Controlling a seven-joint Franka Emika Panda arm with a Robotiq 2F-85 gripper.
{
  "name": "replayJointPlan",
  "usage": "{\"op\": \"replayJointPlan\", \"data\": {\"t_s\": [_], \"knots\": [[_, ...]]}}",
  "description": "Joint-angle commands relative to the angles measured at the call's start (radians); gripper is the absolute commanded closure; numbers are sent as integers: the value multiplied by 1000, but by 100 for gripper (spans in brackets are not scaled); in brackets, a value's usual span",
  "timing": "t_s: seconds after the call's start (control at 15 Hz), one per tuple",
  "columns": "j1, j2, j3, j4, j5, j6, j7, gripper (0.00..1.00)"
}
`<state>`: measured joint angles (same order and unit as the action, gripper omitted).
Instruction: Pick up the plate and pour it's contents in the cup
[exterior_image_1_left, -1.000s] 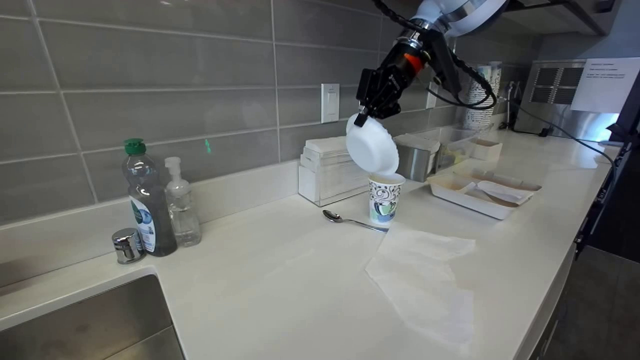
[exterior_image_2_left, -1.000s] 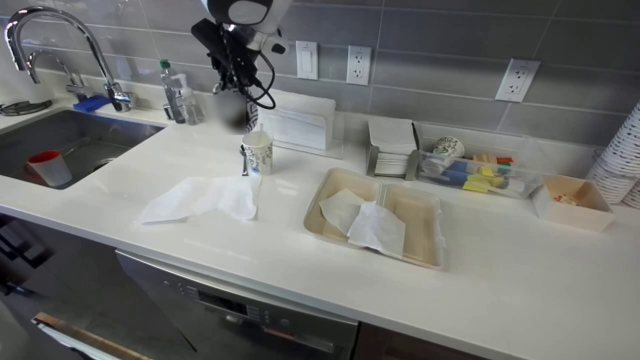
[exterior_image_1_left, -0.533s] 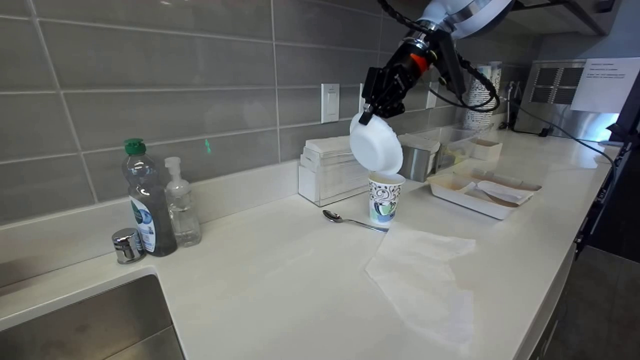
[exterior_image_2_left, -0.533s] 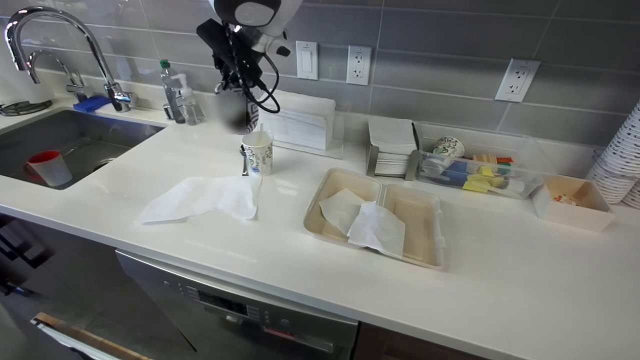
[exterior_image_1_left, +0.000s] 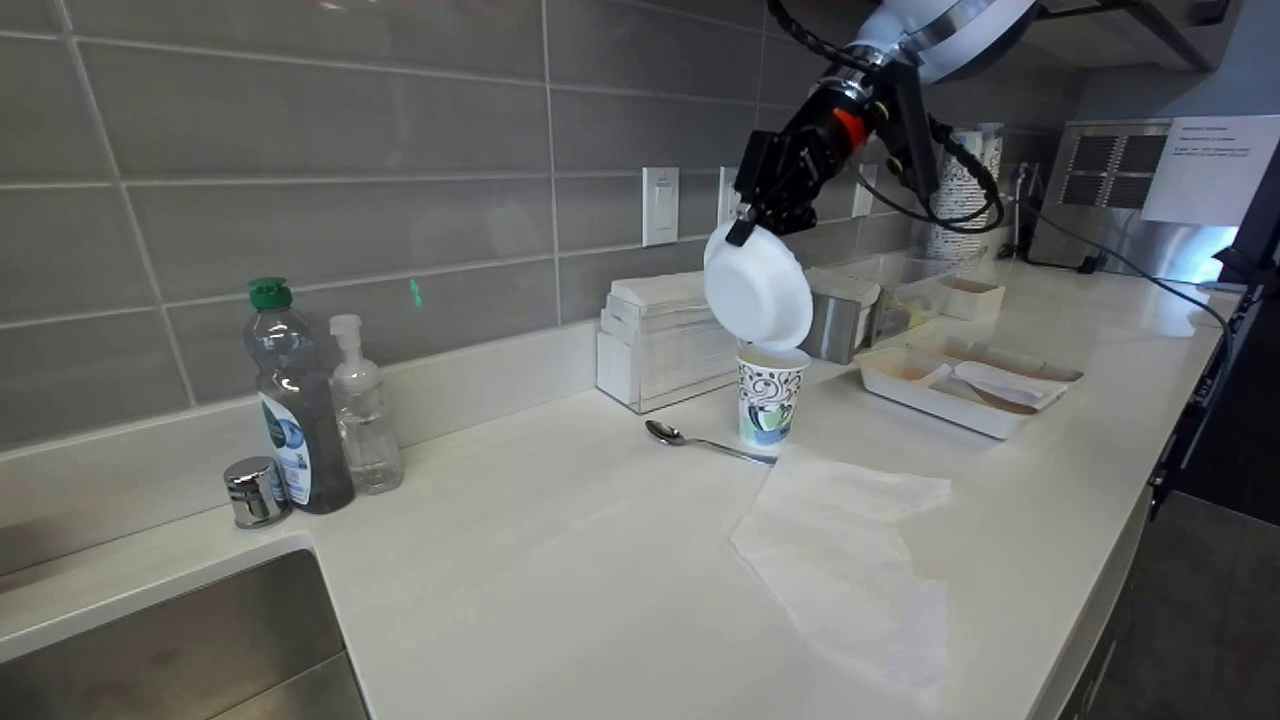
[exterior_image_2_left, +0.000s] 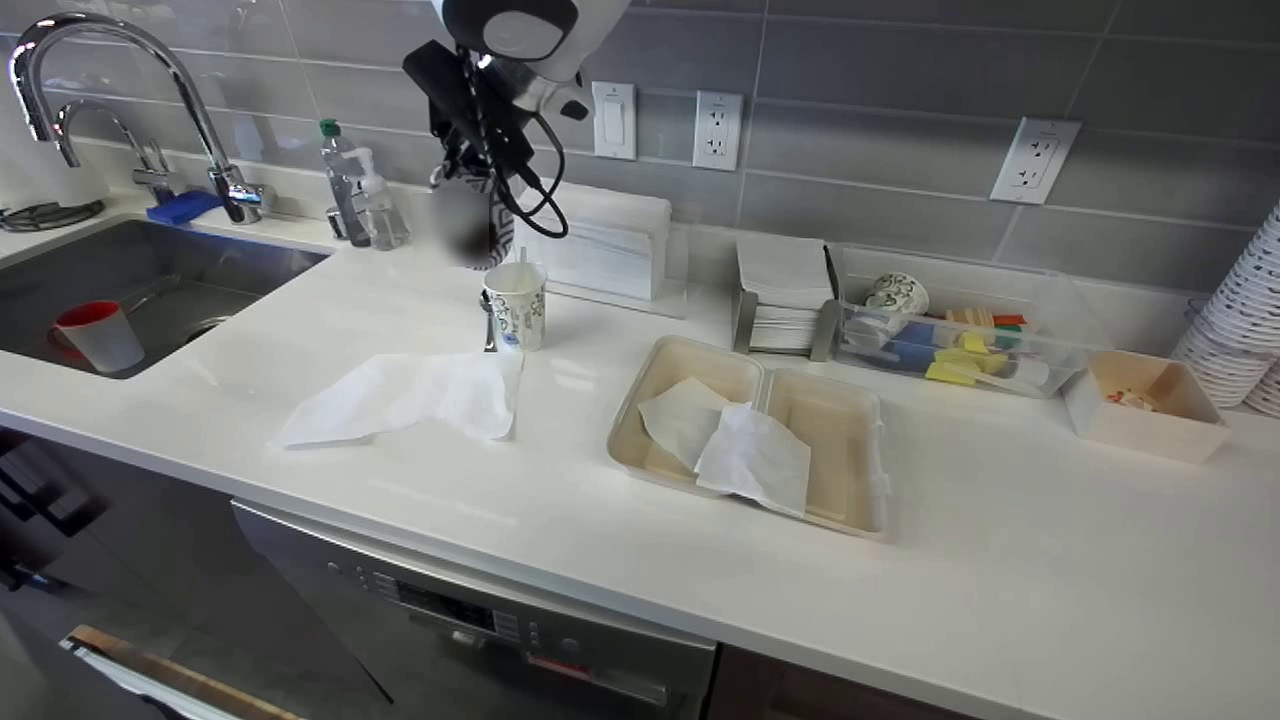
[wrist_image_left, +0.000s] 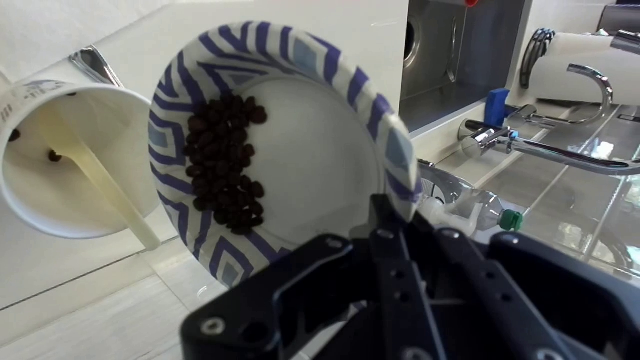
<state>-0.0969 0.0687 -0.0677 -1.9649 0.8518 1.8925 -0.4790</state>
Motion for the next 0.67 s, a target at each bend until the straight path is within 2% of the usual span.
{"op": "replayJointPlan", "data": {"t_s": [0.0,0.6], "knots": [[-13,3,-9,-8,44,-43,-46,99],[-28,23,-23,-3,95,-64,-99,99]]}}
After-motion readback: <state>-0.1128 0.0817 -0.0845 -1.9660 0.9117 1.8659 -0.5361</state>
